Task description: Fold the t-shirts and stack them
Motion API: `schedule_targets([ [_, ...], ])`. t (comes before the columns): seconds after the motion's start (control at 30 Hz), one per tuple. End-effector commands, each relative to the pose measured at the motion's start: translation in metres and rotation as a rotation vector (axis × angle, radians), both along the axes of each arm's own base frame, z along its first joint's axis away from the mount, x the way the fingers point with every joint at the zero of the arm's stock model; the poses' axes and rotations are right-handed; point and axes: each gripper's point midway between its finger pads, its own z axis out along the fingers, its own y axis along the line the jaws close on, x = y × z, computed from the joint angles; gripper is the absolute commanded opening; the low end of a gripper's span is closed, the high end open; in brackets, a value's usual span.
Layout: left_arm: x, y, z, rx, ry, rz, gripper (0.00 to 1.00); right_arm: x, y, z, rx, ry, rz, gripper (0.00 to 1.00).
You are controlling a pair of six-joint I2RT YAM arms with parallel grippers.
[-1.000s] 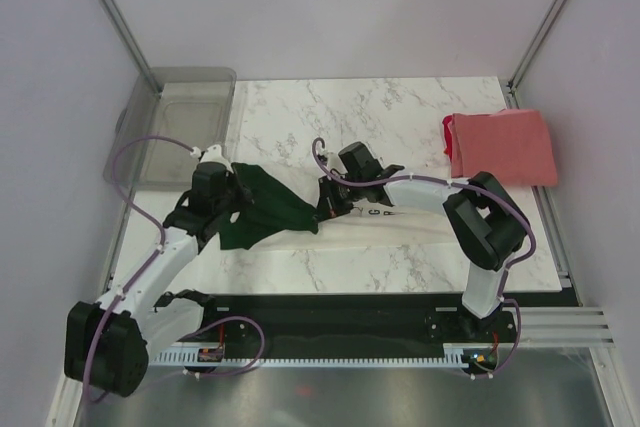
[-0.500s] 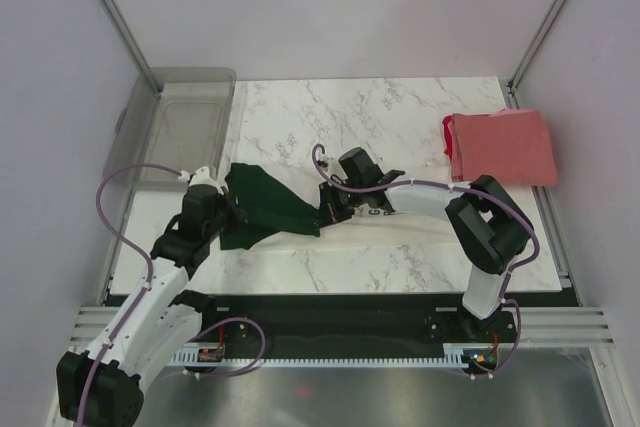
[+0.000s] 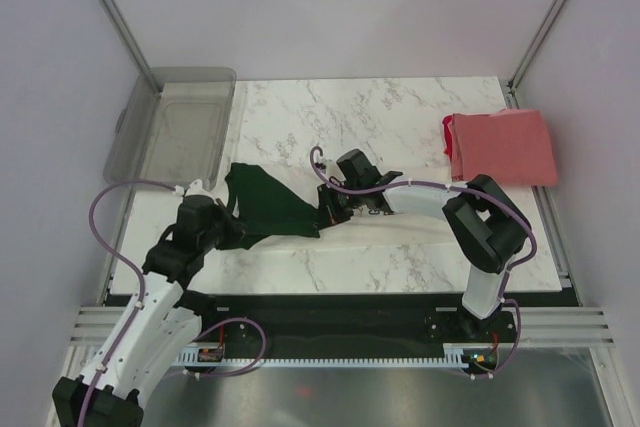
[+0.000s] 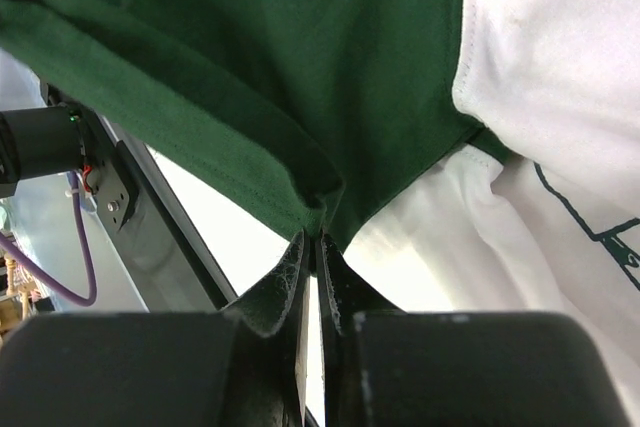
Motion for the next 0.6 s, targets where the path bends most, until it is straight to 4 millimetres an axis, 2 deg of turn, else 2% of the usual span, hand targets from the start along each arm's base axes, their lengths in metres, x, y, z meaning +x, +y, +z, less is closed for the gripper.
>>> schedule_targets([
  [0.0,-0.015,-0.008,0.0,-0.098,0.051,0.026,0.02,0.004,0.005,-0.002,0.012,-0.026,0.019,0.11],
  [0.17,-0.027,-0.009,0.005,-0.16,0.057,0.063,0.02,-0.003,0.005,-0.004,0.019,-0.015,0.04,0.15],
  [0.27,-0.034,-0.015,-0.002,-0.199,0.096,0.054,0.02,-0.012,0.007,-0.003,0.028,-0.01,0.067,0.18],
  [0.33,-0.038,-0.021,0.0,-0.225,0.102,0.031,0.06,-0.017,0.006,-0.003,0.034,-0.003,0.086,0.25],
  [0.43,-0.041,-0.028,0.008,-0.232,0.079,-0.016,0.22,-0.027,0.003,0.001,0.049,-0.002,0.115,0.38],
  [0.47,-0.04,-0.03,0.018,-0.232,0.046,-0.033,0.37,-0.029,0.002,0.002,0.054,-0.008,0.123,0.4],
  [0.57,-0.039,-0.025,0.043,-0.217,-0.059,-0.046,0.53,-0.036,-0.004,0.009,0.067,-0.029,0.138,0.47],
])
